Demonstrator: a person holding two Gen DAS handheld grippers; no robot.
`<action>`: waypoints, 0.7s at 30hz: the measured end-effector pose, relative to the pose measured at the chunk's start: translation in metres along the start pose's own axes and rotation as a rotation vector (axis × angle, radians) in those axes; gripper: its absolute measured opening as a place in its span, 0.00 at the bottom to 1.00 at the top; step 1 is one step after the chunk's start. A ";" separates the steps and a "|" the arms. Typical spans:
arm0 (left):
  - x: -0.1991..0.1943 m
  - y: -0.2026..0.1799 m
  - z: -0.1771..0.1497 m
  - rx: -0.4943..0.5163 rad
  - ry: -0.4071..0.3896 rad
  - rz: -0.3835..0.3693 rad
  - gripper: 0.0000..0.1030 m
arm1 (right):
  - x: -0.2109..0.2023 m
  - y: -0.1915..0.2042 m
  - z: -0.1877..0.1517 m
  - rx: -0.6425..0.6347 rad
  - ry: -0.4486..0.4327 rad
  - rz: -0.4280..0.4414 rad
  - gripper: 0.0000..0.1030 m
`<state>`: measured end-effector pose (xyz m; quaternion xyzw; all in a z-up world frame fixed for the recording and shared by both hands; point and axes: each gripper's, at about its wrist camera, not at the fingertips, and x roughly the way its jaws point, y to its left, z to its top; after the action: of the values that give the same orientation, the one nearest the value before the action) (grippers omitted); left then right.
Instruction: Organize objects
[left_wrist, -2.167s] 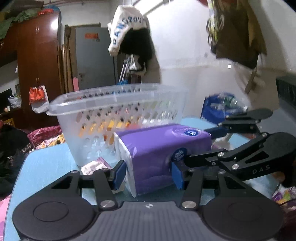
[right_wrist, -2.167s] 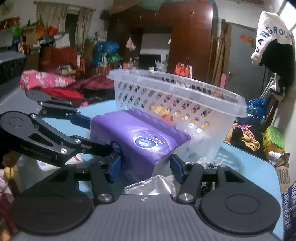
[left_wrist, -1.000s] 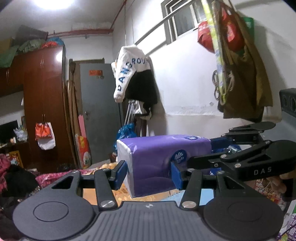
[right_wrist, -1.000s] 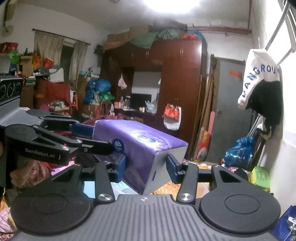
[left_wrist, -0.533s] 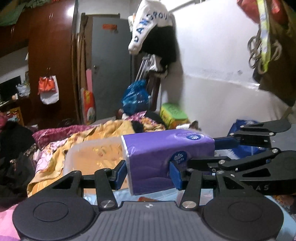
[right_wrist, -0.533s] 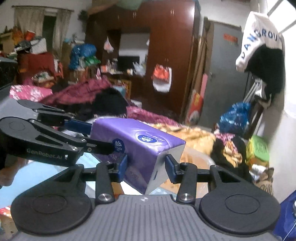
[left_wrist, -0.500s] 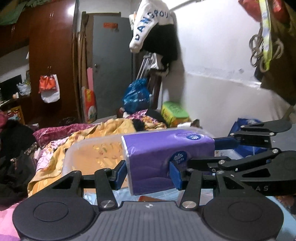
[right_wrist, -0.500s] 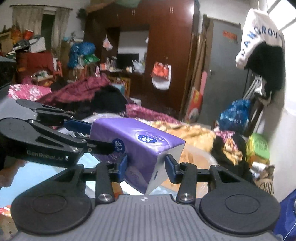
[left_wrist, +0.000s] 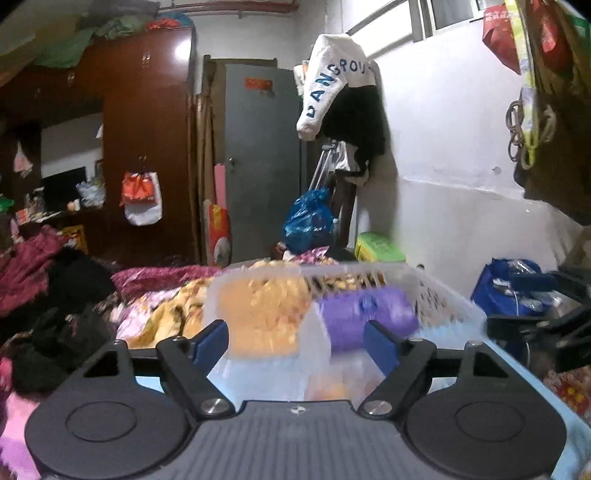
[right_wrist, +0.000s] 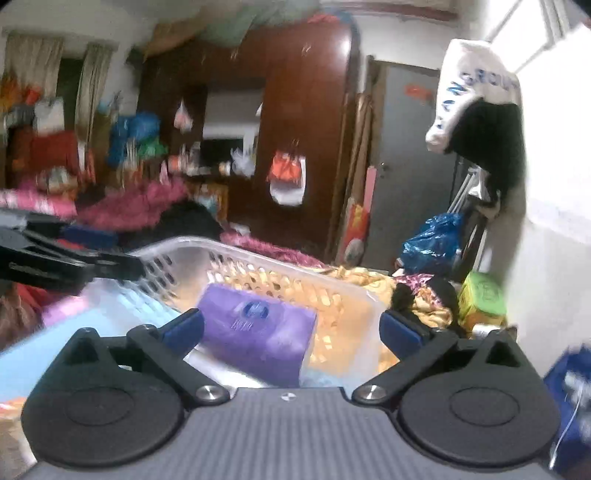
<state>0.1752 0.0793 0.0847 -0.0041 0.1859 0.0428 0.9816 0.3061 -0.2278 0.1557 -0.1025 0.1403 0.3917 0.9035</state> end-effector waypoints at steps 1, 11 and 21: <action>-0.012 -0.001 -0.009 0.004 0.008 0.010 0.81 | -0.016 -0.002 -0.008 0.029 -0.007 0.022 1.00; -0.003 0.003 -0.075 -0.050 0.160 0.025 0.84 | -0.099 0.017 -0.122 0.189 -0.030 0.079 1.00; 0.044 0.001 -0.083 -0.089 0.277 0.040 0.83 | -0.072 0.048 -0.129 0.103 0.015 0.074 0.70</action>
<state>0.1860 0.0819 -0.0090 -0.0500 0.3175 0.0696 0.9444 0.2017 -0.2824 0.0553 -0.0536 0.1708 0.4163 0.8914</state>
